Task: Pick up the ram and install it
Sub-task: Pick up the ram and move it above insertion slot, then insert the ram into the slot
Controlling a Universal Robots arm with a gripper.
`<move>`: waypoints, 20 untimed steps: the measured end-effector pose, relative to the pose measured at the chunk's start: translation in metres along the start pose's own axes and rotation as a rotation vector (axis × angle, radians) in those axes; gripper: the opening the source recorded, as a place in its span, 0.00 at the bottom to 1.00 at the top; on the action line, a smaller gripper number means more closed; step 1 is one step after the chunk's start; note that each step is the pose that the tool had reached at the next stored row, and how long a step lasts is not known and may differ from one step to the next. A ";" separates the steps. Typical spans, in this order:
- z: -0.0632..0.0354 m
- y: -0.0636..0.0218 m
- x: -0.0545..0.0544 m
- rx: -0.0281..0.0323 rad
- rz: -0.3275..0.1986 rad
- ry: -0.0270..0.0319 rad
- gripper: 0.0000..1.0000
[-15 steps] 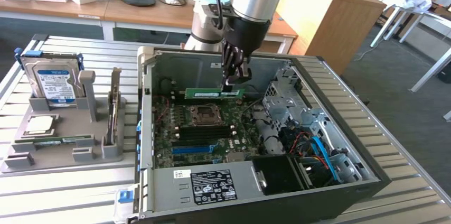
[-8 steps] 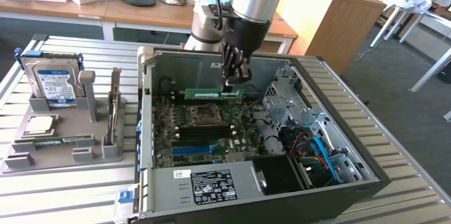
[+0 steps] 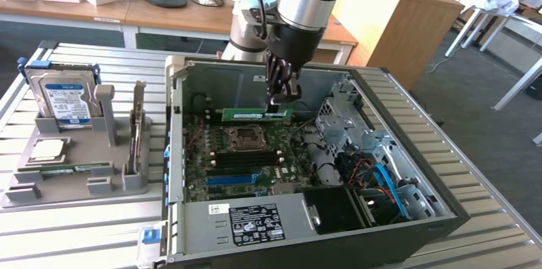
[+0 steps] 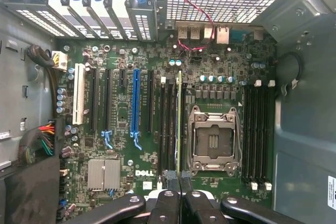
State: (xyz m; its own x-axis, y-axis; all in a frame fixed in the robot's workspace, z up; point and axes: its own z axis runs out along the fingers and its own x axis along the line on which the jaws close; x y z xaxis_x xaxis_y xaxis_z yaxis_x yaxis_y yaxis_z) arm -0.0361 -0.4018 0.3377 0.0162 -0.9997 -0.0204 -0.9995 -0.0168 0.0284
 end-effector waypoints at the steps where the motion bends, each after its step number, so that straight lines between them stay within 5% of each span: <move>1: 0.0001 0.0000 0.000 0.0001 0.000 -0.0002 0.11; 11: 0.0004 0.0000 0.000 0.0002 0.000 -0.0003 0.11; 20: 0.0105 -0.0003 0.000 0.0001 0.000 -0.0002 0.11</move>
State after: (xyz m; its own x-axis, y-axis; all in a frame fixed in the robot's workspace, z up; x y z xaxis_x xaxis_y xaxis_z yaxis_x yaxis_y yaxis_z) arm -0.0360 -0.4018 0.3272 0.0160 -0.9997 -0.0206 -0.9995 -0.0166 0.0282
